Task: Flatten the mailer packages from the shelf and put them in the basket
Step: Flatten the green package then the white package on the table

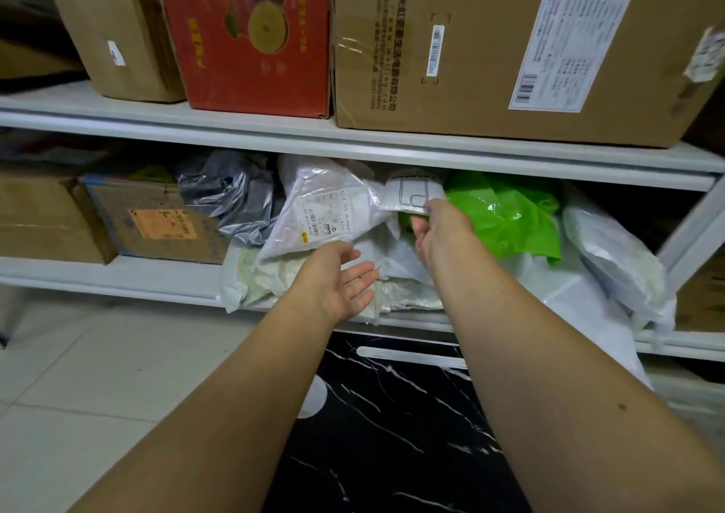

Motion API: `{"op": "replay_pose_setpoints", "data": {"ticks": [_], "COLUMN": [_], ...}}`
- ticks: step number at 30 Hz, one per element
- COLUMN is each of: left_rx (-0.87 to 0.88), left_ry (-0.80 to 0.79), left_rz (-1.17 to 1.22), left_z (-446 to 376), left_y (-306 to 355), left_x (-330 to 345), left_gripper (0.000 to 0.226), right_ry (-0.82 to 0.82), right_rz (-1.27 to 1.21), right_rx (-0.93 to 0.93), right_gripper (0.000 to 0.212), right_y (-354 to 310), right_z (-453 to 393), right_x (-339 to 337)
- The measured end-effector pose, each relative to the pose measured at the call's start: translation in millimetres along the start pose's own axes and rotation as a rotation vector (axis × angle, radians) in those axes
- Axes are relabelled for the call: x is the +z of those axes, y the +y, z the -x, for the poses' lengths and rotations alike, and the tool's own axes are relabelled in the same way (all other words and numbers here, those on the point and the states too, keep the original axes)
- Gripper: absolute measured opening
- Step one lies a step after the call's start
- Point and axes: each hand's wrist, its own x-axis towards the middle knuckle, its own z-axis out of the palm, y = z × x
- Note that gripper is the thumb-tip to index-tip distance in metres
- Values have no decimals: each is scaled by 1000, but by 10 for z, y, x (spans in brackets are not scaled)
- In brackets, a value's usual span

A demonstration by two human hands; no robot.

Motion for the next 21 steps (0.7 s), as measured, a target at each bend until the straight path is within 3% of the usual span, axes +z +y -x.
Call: {"op": "replay_pose_setpoints", "data": {"ticks": [5,10,21], "left_rx": [14,31,55], "left_ry": [-20,-22,-56], "left_rz": [-1,12,19], "left_z": [118,350,1075], "left_y": [-40,-110,-624], "left_x": [19,83,345], "left_gripper": [18,17,30], "right_ry": [43,32,113], "right_rz": [-55,-3,117], "right_rx": [-41,-120,-206], "right_gripper": [27,15,16], "right_y": [-58,-142,249], "right_z": [66,399,1302], "right_x": [-41,-313,-1431]}}
